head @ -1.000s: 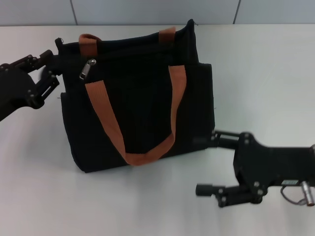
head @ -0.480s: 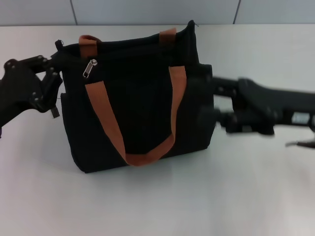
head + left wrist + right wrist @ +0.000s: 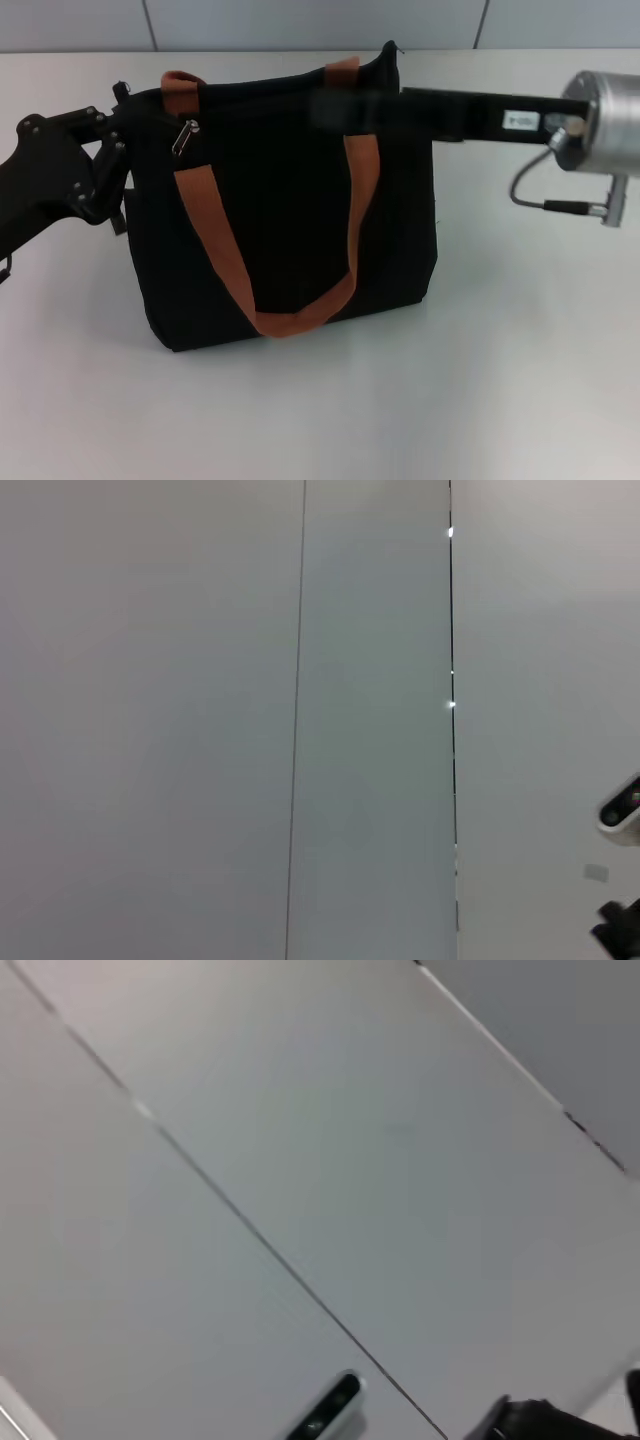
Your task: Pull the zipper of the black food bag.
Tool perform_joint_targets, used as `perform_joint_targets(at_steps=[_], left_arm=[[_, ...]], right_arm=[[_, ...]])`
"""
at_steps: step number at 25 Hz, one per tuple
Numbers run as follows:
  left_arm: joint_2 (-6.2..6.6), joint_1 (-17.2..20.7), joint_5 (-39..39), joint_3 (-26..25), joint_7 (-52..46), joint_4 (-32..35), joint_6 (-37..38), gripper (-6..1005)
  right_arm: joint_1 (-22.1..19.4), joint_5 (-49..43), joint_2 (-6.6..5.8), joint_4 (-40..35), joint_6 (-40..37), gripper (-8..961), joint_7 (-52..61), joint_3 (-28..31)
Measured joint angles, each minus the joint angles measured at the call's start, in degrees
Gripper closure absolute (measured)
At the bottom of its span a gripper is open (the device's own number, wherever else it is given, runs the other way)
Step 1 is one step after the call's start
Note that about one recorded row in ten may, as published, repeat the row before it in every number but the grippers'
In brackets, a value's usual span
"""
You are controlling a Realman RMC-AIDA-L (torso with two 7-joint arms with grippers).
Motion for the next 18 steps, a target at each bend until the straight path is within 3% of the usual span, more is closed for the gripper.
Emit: perform_joint_targets(at_steps=[5,16,18], left_arm=[[-0.01,0.1,0.0,0.1,0.0,0.0,0.0,949],[-0.09,0.3,0.0,0.1,0.0,0.0,0.0,949],[-0.09,0.4,0.0,0.2,0.5,0.0,0.0,949]], right_arm=[[2.5,0.0,0.0,0.1,4.2,126,8.1,-4.5],[5.9,-0.2,0.05,0.3,8.5,465,25.2,-7.7],[6.9,-0.2,0.08,0.3,10.4,467,28.8,-10.3]])
